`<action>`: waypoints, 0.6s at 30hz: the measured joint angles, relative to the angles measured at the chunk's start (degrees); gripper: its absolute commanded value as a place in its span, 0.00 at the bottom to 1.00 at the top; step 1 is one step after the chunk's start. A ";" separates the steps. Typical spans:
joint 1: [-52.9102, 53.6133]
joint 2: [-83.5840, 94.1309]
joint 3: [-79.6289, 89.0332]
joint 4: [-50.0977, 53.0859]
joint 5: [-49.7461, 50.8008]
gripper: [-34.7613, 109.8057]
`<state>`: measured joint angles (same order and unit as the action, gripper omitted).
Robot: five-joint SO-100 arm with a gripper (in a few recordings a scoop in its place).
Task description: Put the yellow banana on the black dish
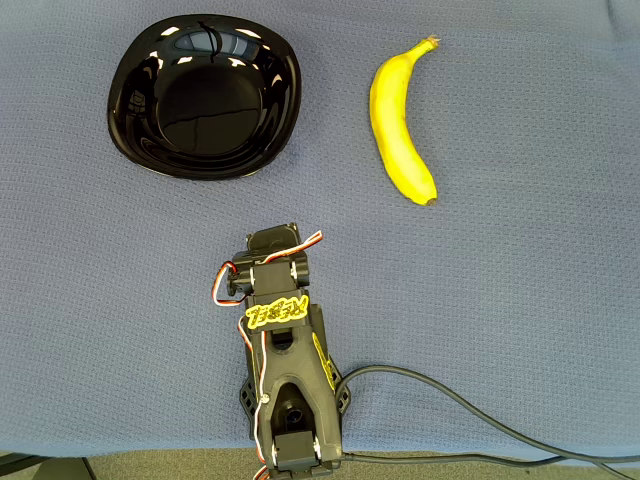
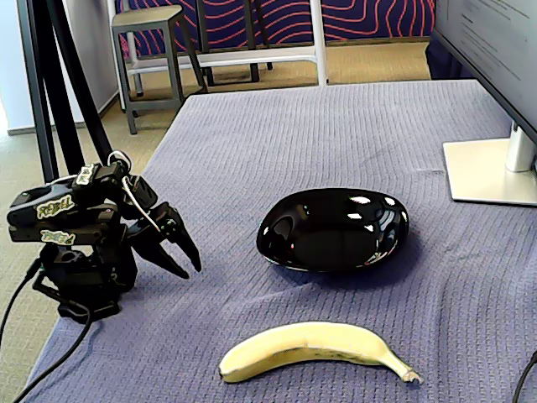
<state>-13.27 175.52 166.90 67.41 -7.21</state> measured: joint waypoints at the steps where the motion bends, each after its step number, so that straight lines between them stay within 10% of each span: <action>1: 0.00 0.00 0.00 0.00 0.00 0.24; 18: 2.90 -17.49 -7.29 -13.62 0.35 0.26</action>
<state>-10.37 158.03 159.61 53.79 -6.86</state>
